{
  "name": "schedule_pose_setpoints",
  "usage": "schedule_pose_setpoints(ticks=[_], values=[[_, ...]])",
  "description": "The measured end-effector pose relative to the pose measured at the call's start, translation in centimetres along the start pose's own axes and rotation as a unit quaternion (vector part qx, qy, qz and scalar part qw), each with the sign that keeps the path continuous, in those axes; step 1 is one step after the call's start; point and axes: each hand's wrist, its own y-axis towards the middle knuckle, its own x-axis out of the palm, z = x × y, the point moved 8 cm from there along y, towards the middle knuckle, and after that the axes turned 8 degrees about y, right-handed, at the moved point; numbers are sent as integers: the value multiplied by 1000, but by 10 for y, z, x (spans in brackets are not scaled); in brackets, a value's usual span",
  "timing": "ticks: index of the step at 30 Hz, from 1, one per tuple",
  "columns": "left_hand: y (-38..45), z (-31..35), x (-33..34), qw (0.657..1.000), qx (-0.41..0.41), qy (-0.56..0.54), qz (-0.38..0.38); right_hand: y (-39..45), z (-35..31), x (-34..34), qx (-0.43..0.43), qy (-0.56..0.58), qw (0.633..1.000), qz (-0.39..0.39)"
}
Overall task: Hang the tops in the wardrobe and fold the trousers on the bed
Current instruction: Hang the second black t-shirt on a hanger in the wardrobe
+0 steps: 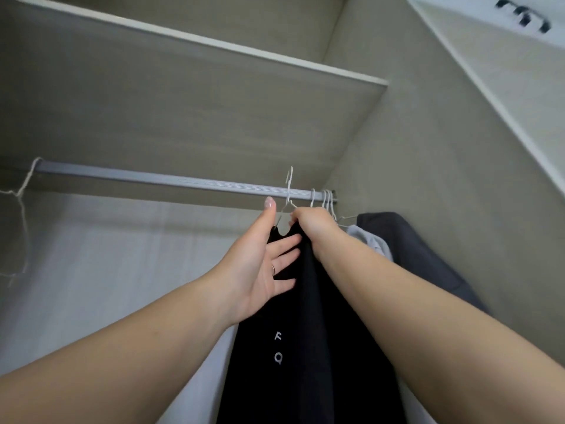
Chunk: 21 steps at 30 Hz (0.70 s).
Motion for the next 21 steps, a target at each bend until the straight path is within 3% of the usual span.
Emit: schedule_pose_setpoints(ticks=[5, 15, 19, 21], values=[[10, -2, 3, 1000, 2, -15, -10, 23, 7, -2, 18, -59, 998, 6], [22, -26, -13, 1000, -6, -1, 12, 29, 32, -3, 4, -47, 999, -17], [24, -32, -20, 1000, 0, -3, 29, 23, 9, -1, -115, -119, 986, -5], [23, -33, -26, 999, 7, -3, 34, 10, -12, 3, -233, -232, 944, 33]])
